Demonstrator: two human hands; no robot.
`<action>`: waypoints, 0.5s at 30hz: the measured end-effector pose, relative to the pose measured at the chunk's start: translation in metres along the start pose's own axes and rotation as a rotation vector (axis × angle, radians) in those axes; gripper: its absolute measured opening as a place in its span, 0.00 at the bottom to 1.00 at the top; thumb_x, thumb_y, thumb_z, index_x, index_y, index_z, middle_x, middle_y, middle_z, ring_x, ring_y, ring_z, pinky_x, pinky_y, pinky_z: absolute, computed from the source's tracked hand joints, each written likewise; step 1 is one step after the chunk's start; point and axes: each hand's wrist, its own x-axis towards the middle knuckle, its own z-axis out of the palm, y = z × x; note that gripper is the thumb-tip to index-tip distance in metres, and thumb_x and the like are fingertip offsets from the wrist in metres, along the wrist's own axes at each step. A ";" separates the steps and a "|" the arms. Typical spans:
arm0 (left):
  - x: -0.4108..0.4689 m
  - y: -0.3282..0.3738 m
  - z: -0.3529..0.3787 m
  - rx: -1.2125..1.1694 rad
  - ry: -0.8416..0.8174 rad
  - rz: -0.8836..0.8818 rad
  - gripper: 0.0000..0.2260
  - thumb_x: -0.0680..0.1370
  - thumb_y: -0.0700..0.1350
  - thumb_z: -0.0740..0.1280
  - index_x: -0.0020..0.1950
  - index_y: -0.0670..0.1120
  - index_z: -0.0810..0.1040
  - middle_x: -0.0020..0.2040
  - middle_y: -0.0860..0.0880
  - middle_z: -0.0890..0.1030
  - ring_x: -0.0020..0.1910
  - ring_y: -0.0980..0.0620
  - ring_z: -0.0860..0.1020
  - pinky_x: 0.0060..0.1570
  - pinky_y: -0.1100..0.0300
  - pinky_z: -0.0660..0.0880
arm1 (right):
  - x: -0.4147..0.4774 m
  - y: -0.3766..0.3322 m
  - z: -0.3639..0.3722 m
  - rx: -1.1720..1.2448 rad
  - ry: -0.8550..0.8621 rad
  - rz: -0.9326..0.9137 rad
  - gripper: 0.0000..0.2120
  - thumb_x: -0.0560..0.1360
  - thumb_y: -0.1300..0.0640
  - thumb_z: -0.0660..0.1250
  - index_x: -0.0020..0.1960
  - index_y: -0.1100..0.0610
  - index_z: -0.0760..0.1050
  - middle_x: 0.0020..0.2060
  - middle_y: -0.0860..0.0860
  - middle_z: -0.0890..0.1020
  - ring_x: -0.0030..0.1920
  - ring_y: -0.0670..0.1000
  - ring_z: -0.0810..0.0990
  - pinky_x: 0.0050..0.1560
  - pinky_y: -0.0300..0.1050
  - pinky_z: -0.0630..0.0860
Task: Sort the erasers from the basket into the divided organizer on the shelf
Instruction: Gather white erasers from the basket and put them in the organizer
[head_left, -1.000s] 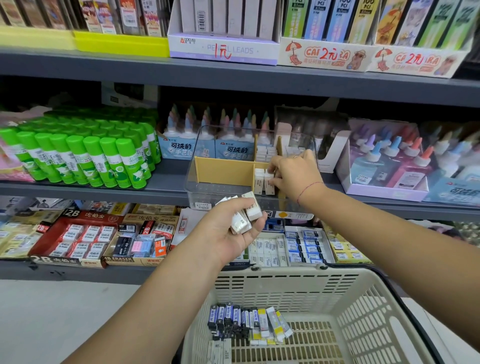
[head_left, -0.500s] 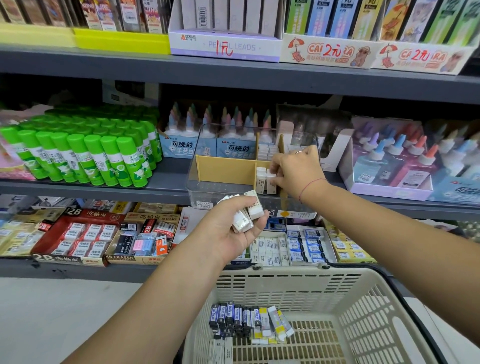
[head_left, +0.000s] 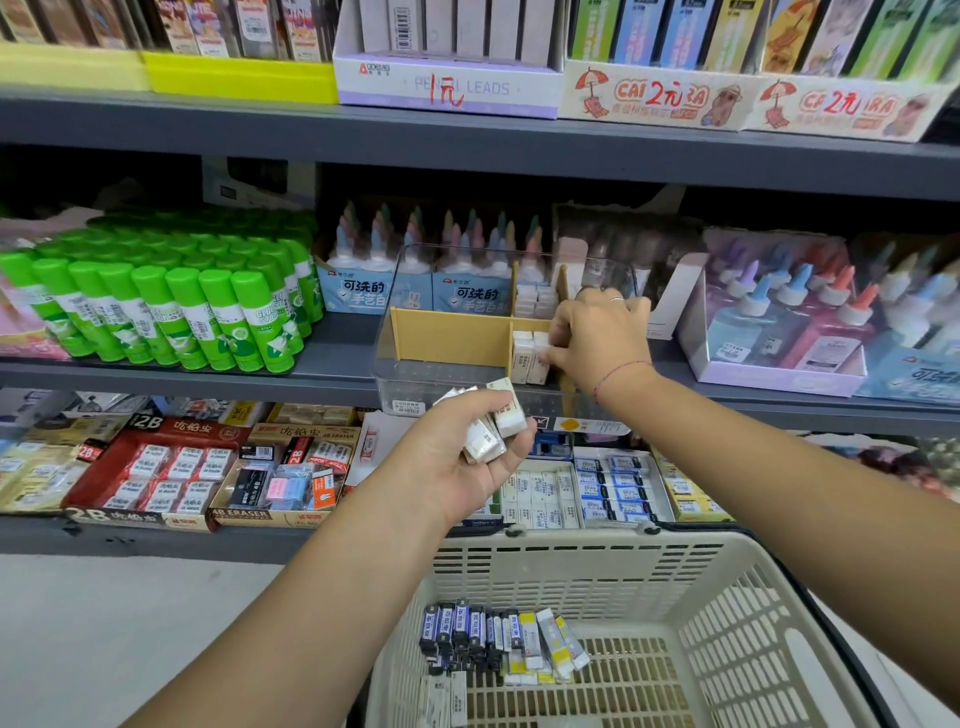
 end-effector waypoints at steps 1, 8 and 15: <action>0.000 0.000 0.000 0.004 0.000 -0.002 0.03 0.75 0.33 0.68 0.46 0.38 0.75 0.43 0.38 0.78 0.39 0.44 0.79 0.27 0.61 0.79 | 0.000 0.001 0.001 0.008 -0.007 -0.003 0.08 0.71 0.45 0.71 0.41 0.48 0.75 0.44 0.46 0.71 0.56 0.52 0.70 0.55 0.50 0.59; 0.002 -0.001 -0.001 0.010 -0.005 0.004 0.01 0.76 0.34 0.67 0.46 0.38 0.75 0.42 0.38 0.78 0.39 0.45 0.79 0.30 0.60 0.79 | -0.013 -0.008 -0.022 0.407 -0.020 -0.016 0.08 0.74 0.47 0.69 0.44 0.52 0.76 0.43 0.47 0.74 0.45 0.46 0.72 0.51 0.44 0.68; 0.012 -0.001 -0.001 0.004 -0.038 0.081 0.01 0.77 0.36 0.65 0.47 0.40 0.76 0.51 0.39 0.81 0.49 0.45 0.81 0.42 0.58 0.78 | -0.073 -0.039 -0.038 1.140 -0.410 0.258 0.09 0.70 0.56 0.74 0.42 0.59 0.77 0.34 0.52 0.79 0.36 0.47 0.76 0.42 0.40 0.76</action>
